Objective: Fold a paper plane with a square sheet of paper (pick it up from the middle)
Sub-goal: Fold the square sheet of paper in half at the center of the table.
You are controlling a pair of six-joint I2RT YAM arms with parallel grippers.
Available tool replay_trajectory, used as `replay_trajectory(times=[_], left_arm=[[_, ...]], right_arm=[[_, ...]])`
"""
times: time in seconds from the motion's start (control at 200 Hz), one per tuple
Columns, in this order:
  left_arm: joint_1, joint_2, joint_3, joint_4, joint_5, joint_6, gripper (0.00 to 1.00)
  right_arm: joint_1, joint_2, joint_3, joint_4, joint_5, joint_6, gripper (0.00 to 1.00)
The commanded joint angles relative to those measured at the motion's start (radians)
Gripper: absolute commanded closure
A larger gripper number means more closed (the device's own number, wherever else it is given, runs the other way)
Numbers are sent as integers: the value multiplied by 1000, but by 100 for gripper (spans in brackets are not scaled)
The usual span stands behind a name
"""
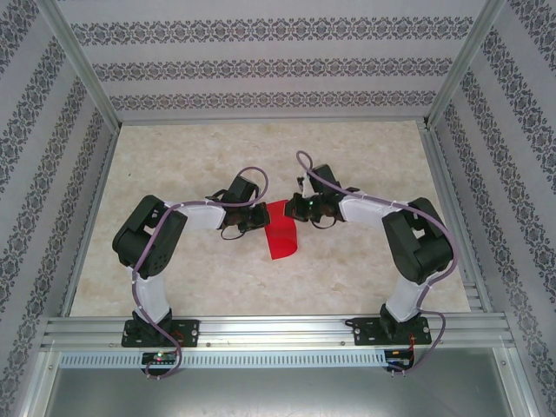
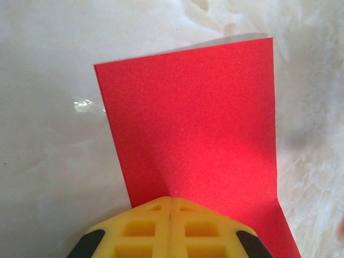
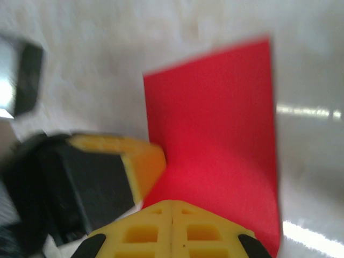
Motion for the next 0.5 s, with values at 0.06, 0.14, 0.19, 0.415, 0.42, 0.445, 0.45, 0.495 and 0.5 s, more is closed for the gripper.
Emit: replay_trajectory(times=[0.06,0.14,0.19,0.415,0.42,0.445,0.45,0.495,0.5], left_arm=[[-8,99,-92,-207,-146,23,100],[-8,100,-102,-196,-145,19,100],[-10,102,-105,-193,-145,17,100],[-10,105,-110,-188,-149,14,100],[-11,104,-110,-187,-149,14,100],[-11,106,-110,-187,-150,13,100],[-11,105,-111,-188,-149,13,100],[-10,107,-111,-187,-152,11,100],[-10,108,-110,-187,-152,10,100]], right_arm=[[12,21,-41,25,-36,2,100],[13,25,-56,28,-37,-1,100],[14,26,-64,26,-36,-3,100],[23,50,-75,-14,-49,-21,100],[24,51,-74,-14,-49,-21,100],[23,49,-79,-13,-47,-21,100],[23,49,-80,-13,-47,-22,100],[23,48,-88,-14,-44,-22,100],[23,48,-88,-13,-44,-22,100]])
